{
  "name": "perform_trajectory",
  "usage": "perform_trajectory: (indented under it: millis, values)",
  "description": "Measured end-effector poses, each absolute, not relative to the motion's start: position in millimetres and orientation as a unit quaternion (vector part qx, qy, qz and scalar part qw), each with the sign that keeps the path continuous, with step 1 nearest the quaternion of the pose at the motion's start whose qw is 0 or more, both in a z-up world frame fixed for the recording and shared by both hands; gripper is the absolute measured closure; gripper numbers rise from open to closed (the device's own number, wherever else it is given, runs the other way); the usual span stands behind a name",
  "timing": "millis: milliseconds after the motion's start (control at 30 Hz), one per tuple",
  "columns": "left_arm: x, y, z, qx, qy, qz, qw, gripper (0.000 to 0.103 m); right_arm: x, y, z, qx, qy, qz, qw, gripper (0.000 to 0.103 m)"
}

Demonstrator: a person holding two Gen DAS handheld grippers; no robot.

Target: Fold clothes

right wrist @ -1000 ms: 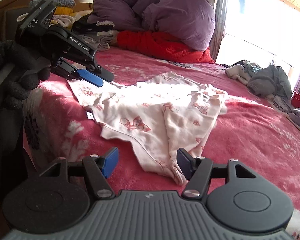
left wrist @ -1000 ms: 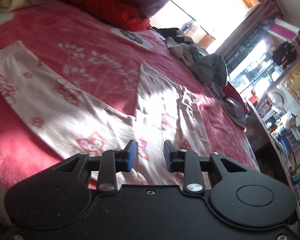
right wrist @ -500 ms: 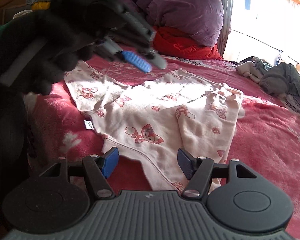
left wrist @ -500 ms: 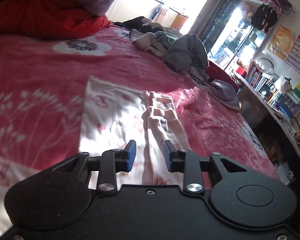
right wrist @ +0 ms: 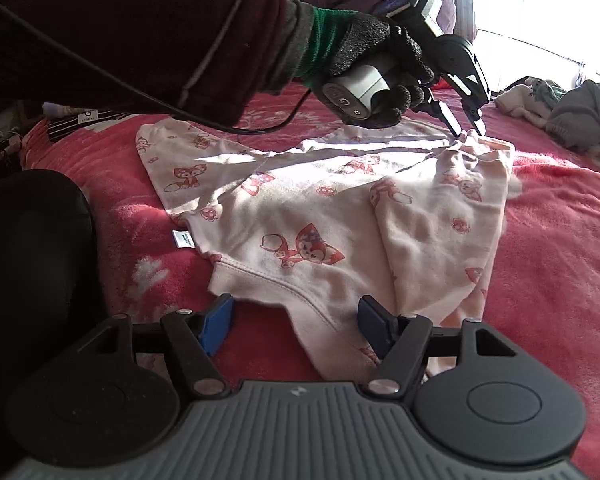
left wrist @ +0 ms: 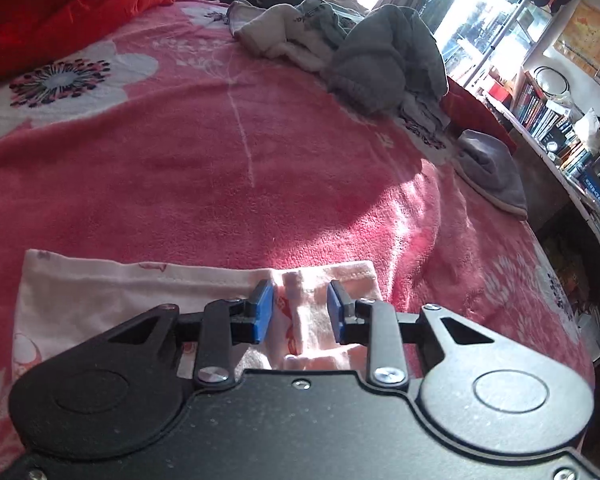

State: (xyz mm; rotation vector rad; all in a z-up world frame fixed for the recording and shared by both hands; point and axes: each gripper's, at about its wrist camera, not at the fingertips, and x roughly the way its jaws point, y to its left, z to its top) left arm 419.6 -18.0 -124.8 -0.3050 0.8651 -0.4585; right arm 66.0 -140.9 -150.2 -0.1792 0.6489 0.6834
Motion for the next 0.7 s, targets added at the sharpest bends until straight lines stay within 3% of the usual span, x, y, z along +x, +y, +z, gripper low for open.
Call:
perform_trajectory:
  millis: [133,200,267,700]
  values:
    - [421.9,-19.7,-124.0,-0.136,0.406,-0.235,0.872,0.079,70.2,-138.5,-152.1,-0.081,0.316,0.331,0.886,0.031]
    - [423.0,-29.3,-123.7,-0.1,0.405,-0.238,0.877,0.096,71.5,-136.9,-153.0,-0.08,0.318,0.329,0.885,0.03]
    - [420.1,-34.9,-119.5,-0.075,0.391,-0.254,0.881,0.1,72.5,-135.2,-153.5,-0.08,0.32,0.328,0.885,0.029]
    - [420.6,-35.6,-124.5,-0.084,0.381,-0.235,0.89,0.101,72.5,-135.3,-155.0,-0.082,0.321,0.326,0.885,0.028]
